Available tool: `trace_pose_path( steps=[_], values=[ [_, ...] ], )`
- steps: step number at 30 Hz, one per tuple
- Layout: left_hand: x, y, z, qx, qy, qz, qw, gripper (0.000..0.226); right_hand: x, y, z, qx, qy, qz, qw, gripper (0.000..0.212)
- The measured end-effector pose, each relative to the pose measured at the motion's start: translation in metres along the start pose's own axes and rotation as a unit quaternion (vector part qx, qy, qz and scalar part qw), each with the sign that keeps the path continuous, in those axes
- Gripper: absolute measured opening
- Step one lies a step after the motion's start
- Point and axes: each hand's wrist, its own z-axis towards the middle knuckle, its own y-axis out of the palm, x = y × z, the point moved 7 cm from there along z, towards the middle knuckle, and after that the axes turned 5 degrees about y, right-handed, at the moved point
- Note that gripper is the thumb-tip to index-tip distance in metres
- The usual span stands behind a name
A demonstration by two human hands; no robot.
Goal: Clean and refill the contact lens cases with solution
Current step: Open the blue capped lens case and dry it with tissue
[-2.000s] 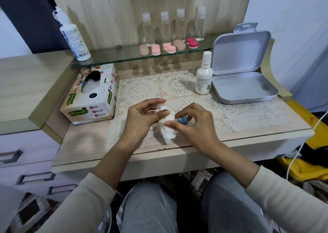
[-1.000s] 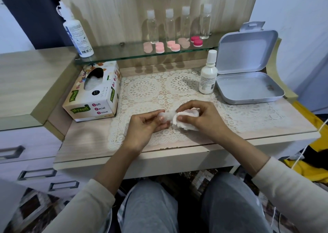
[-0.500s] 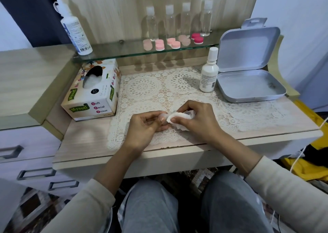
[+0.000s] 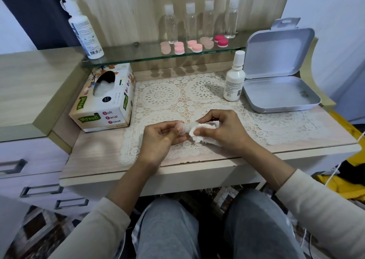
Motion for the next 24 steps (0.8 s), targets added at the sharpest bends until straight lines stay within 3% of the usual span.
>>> trace_pose_path(
  steps=[10, 18, 24],
  values=[
    [0.0027, 0.0028, -0.0032, -0.009, 0.019, 0.015, 1.0, 0.009, -0.003, 0.0007, 0.0024, 0.086, -0.012, -0.088, 0.992, 0.032],
    [0.0017, -0.0007, -0.0018, 0.003, 0.007, -0.017, 1.0, 0.011, -0.0034, 0.0005, 0.0009, 0.003, -0.021, -0.031, 0.999, 0.02],
    [0.0025, -0.0009, -0.0024, 0.009, 0.018, -0.012, 1.0, 0.012, -0.0085, 0.0064, -0.0022, 0.086, -0.056, -0.087, 0.991, 0.025]
  ],
)
